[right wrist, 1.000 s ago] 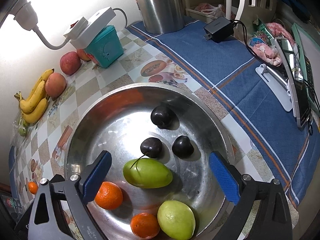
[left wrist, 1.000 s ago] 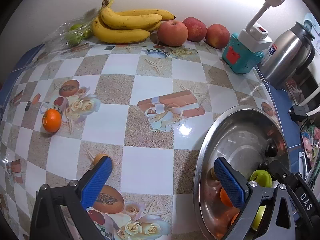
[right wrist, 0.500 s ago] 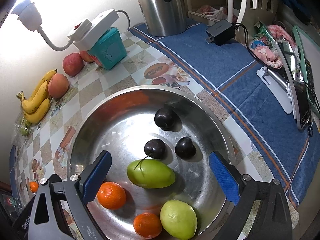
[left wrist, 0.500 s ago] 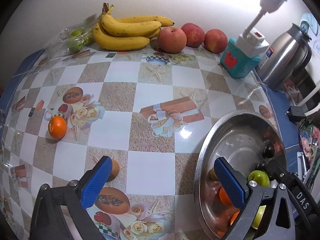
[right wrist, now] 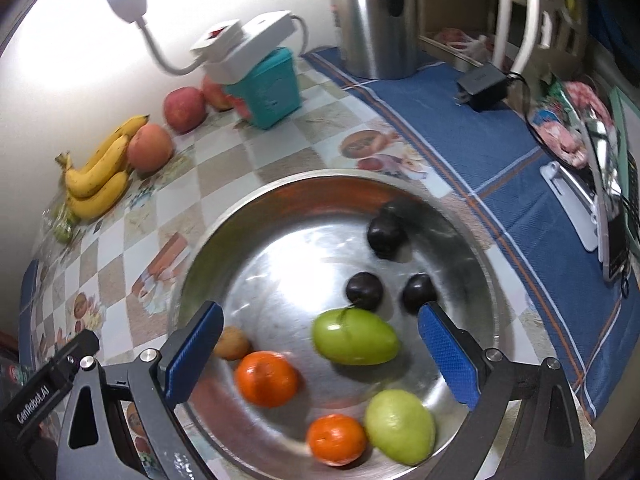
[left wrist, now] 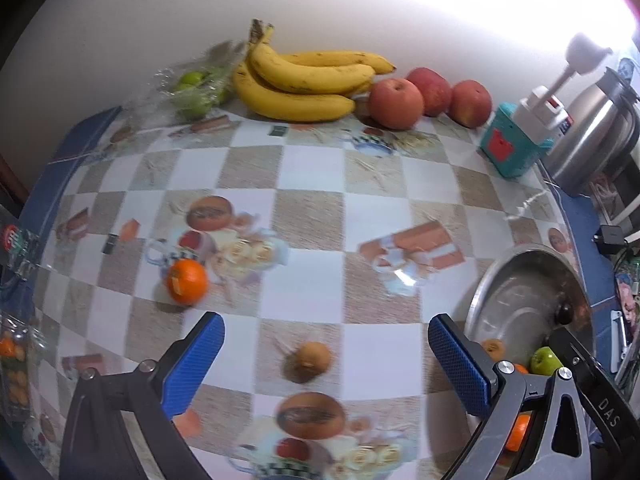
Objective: Organize fruits
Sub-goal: 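Move both open tools back toward the remaining kiwi and orange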
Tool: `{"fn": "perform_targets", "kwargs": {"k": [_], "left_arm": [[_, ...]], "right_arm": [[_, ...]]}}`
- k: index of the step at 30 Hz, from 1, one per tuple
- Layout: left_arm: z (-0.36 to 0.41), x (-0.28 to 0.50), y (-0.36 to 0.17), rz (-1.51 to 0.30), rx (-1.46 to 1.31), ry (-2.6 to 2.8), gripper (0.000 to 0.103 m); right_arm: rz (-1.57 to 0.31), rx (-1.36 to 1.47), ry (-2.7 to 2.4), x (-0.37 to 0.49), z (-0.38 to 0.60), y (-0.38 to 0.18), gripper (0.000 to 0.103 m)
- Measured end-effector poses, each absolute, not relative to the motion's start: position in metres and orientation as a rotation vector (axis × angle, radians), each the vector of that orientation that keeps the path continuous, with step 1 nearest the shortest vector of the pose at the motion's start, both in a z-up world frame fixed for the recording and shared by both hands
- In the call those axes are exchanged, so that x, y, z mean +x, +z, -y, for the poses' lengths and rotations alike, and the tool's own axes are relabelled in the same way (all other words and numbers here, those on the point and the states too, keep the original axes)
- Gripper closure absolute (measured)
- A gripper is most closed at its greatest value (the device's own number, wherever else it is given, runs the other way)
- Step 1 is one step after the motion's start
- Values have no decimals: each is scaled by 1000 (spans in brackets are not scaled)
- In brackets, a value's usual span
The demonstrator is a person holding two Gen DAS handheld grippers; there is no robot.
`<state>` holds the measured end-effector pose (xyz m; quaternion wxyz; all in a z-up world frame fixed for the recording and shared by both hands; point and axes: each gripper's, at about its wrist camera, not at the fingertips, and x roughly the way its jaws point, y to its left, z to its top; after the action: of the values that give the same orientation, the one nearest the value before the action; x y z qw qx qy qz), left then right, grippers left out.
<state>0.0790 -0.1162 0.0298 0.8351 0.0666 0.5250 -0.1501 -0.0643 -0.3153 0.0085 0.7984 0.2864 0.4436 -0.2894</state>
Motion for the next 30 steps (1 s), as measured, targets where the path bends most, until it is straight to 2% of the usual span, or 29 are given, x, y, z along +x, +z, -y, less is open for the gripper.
{"fn": "perform_targets", "kwargs": {"k": [21,30], "left_arm": [[20,115,41,-1048,233,-75,0],[-15,127,43,-1069,143,-32,0]], "right_arm": [[-976,505,-429,-16,234,26,5],[-989,492,-367,5,207,30,5]]}}
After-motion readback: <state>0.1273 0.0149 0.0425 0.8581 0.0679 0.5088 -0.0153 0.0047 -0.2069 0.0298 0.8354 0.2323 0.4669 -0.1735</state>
